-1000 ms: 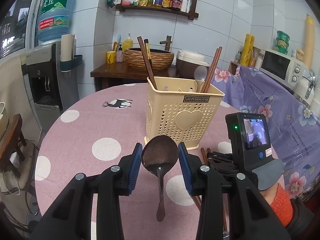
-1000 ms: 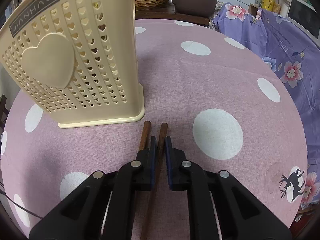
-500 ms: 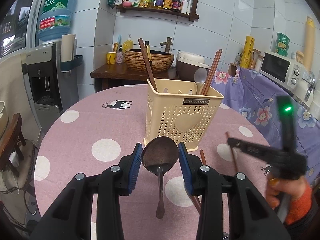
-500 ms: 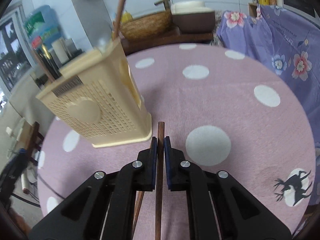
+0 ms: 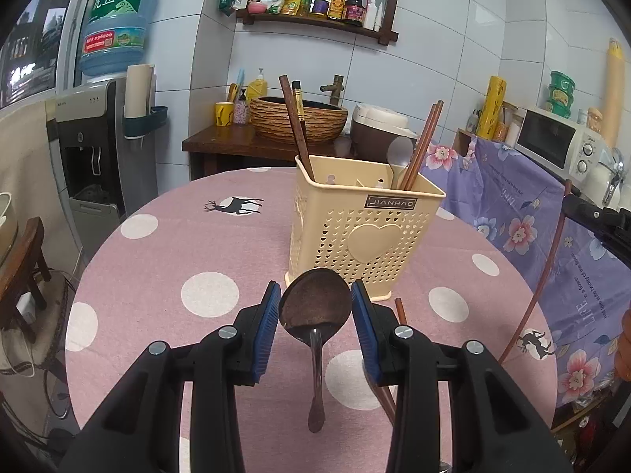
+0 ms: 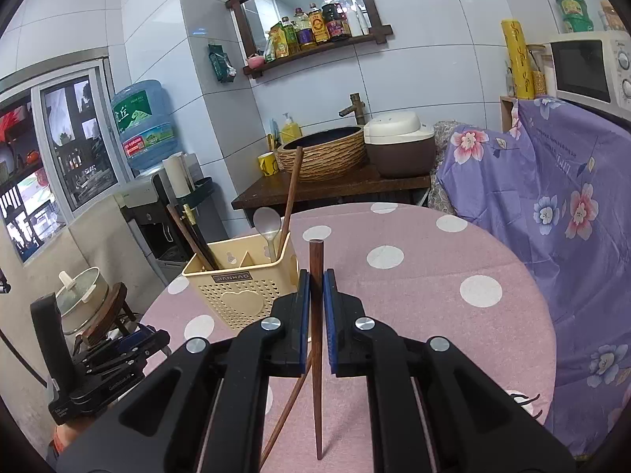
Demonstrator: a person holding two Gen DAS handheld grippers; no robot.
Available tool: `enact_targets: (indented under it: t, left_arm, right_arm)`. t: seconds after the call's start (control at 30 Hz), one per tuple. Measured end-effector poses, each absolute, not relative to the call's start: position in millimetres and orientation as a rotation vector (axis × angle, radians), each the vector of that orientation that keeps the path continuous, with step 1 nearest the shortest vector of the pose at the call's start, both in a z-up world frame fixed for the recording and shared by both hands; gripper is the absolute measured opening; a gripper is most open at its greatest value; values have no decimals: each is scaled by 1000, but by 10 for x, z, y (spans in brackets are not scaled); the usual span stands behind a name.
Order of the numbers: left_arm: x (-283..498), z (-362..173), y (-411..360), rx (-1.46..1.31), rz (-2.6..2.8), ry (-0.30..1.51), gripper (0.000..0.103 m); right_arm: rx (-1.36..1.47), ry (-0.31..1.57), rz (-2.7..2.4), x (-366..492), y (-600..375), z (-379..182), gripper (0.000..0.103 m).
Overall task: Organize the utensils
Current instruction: 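Carry the spoon and chopstick to the basket and lower them inside with both tools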
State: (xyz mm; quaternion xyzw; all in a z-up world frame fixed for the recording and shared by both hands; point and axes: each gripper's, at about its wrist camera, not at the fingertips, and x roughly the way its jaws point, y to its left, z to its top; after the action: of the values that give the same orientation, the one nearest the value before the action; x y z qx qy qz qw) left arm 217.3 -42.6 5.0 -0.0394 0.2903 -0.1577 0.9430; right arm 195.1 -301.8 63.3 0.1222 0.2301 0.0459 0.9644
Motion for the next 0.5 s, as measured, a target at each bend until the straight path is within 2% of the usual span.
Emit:
enact_targets:
  t: [0.5]
  left_arm:
    - [2161,190,-398,-77,-340,557,37]
  right_arm:
    - [254,452,130,1986,-2978,759,8]
